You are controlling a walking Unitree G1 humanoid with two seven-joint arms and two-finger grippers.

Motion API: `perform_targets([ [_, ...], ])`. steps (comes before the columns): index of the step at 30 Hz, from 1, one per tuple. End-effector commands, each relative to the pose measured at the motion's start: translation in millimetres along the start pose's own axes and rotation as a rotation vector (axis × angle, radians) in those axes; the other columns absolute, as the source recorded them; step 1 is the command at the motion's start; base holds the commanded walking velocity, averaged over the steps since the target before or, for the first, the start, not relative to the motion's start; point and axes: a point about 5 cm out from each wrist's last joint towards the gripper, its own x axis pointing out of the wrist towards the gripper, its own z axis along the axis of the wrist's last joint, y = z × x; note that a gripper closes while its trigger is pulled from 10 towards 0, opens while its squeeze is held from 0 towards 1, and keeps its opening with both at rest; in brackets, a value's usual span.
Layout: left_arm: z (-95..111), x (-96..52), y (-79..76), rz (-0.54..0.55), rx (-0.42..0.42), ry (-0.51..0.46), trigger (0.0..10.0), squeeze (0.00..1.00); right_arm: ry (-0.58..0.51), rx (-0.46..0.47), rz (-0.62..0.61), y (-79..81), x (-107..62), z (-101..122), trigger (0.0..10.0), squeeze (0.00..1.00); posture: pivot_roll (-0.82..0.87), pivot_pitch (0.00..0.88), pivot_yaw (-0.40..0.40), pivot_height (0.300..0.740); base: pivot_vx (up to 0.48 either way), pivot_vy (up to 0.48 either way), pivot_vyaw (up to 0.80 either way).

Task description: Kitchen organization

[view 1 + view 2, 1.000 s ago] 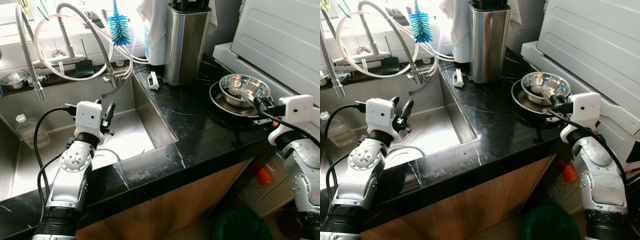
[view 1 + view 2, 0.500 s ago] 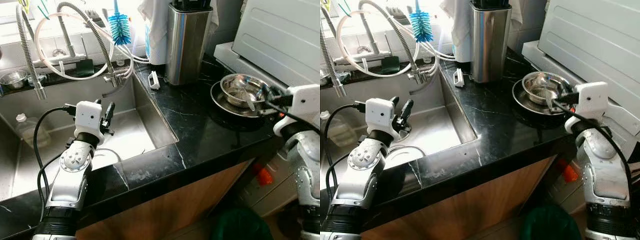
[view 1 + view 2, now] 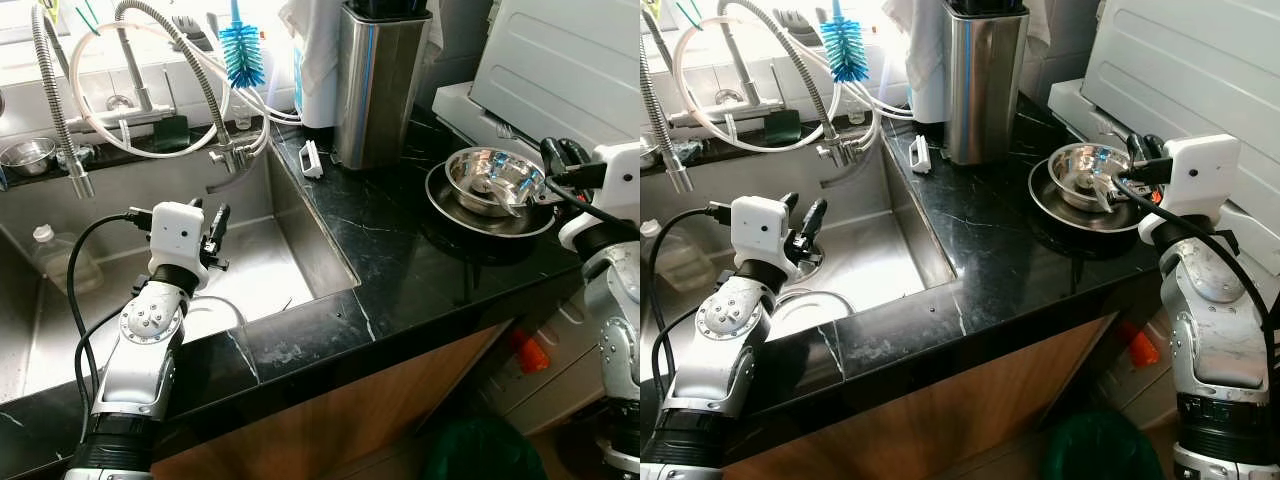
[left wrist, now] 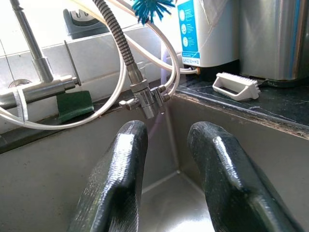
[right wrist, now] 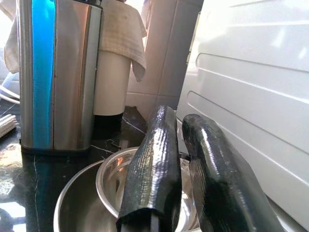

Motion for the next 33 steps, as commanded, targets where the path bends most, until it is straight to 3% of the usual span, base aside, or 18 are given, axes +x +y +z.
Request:
perform_targets([
  [1, 4.7, 2.0, 0.8, 0.002, -0.003, -0.010, 10.0, 0.00, -0.050, 0.007, 0.017, 4.6, 0.0, 13.6, 0.0, 0.00, 0.01, 0.025, 0.013, 0.740, 0.000, 0.000, 0.00],
  [2, 4.8, 2.0, 0.8, 0.001, -0.003, -0.011, 10.0, 0.00, -0.053, 0.010, 0.021, 5.5, 0.1, 14.6, 0.0, 0.00, 0.01, 0.025, 0.014, 0.740, 0.000, 0.000, 0.00],
  [3, 5.6, 2.7, 0.0, 0.000, -0.005, -0.013, 10.0, 0.00, -0.076, 0.022, 0.066, 13.0, -0.2, 20.1, 5.4, 0.00, 0.01, 0.026, 0.014, 0.740, 0.000, 0.000, 0.00],
  [4, 6.0, 2.8, -0.5, -0.001, -0.007, -0.014, 10.0, 0.00, -0.093, 0.033, 0.091, 17.4, -0.7, 23.8, 10.0, 0.00, 0.01, 0.026, 0.014, 0.740, 0.000, 0.000, 0.00],
  [8, 7.2, 4.1, -2.2, -0.006, -0.015, -0.019, 10.0, 0.00, -0.176, 0.062, 0.238, 40.1, -6.5, 38.8, 10.0, 0.00, 0.01, 0.025, 0.015, 0.740, 0.000, 0.000, 0.00],
  [13, 9.7, 8.1, -2.4, -0.003, -0.054, -0.018, 10.0, 0.00, -0.208, 0.082, 0.386, 59.5, -17.4, 41.9, 10.0, 0.00, 0.01, 0.018, 0.015, 0.740, 0.000, 0.000, 0.00],
  [16, 11.1, 9.7, -2.6, -0.006, -0.075, -0.016, 10.0, 0.00, -0.209, 0.092, 0.422, 64.1, -21.1, 41.2, 10.0, 0.00, 0.01, 0.012, 0.015, 0.740, 0.000, 0.000, 0.00],
  [19, 17.0, 14.5, -2.7, -0.012, -0.147, -0.020, 10.0, 0.00, -0.207, 0.129, 0.495, 72.7, -31.2, 38.9, 10.0, 0.00, 0.02, 0.002, 0.012, 0.740, 0.000, 0.000, 0.00],
  [23, 23.9, 22.5, -7.7, -0.089, -0.352, 0.017, 10.0, 0.00, -0.191, 0.223, 0.712, 95.3, -62.0, 34.8, 10.0, 0.00, 0.02, 0.000, 0.010, 0.740, 0.000, 0.000, 0.00],
  [24, 24.1, 22.7, -9.4, -0.109, -0.364, 0.023, 10.0, 0.00, -0.186, 0.229, 0.736, 97.8, -66.0, 34.0, 10.0, 0.00, 0.02, 0.000, 0.010, 0.740, 0.000, 0.000, 0.00],
  [25, 24.1, 22.7, -9.4, -0.109, -0.364, 0.023, 10.0, 0.00, -0.186, 0.229, 0.736, 97.8, -66.0, 34.0, 10.0, 0.00, 0.02, 0.000, 0.010, 0.740, 0.000, 0.000, 0.00],
  [30, 26.2, 18.3, -29.3, -0.314, -0.616, 0.110, 10.0, 0.00, -0.140, 0.261, 0.803, 104.6, -84.1, 25.4, 10.0, 0.00, 0.02, 0.000, 0.008, 0.740, 0.000, 0.000, 0.00],
  [33, 26.6, 16.3, -31.3, -0.346, -0.710, 0.139, 10.0, 0.00, -0.128, 0.267, 0.812, 105.0, -88.4, 24.3, 10.0, 0.00, 0.02, 0.000, 0.010, 0.740, 0.000, 0.000, 0.00],
])
